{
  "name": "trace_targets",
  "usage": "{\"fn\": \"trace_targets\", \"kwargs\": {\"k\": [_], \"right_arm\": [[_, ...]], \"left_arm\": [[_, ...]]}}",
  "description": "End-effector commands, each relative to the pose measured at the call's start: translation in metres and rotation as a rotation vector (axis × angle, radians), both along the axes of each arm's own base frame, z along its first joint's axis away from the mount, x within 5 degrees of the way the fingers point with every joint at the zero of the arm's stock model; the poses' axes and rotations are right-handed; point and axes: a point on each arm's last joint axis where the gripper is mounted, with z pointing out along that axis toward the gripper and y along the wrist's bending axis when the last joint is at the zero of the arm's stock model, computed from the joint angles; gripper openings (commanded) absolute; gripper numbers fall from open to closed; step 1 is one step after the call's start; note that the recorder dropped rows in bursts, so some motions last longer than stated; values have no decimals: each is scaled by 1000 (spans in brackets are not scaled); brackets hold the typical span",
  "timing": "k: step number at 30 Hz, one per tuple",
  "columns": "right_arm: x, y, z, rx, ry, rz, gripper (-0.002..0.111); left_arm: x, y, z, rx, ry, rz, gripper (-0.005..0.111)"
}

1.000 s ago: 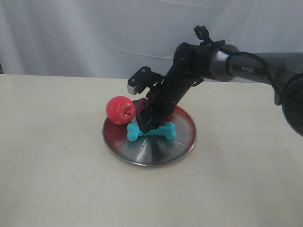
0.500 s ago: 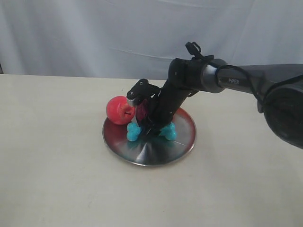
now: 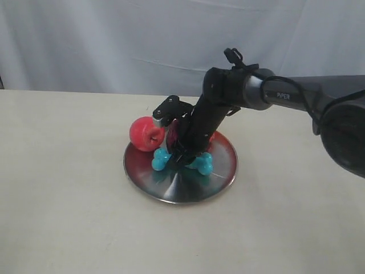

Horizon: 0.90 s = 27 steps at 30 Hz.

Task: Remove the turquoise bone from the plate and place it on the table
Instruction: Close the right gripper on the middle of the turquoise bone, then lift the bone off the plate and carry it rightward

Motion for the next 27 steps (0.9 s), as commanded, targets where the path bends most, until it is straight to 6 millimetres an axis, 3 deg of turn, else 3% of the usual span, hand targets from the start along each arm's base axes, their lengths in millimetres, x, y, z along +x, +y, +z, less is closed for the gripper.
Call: {"fn": "trace_targets", "kwargs": {"k": [1, 7, 11, 15, 22, 27], "right_arm": [[-7, 5, 57, 33, -69, -42, -1], [-33, 3, 147, 79, -183, -123, -1], [-60, -9, 207, 57, -282, -252, -1], [-91, -27, 251, -20, -343, -400, -1], [-135, -71, 288, -74, -310, -590, -1], [-148, -107, 281, -95, -250, -714, -1]], "left_arm": [[0, 0, 0, -5, -4, -7, 0], [0, 0, 0, -5, -4, -7, 0], [0, 0, 0, -5, -4, -7, 0], [0, 0, 0, -5, -4, -7, 0], [0, 0, 0, -5, -4, -7, 0], [0, 0, 0, -5, -4, -7, 0]]}}
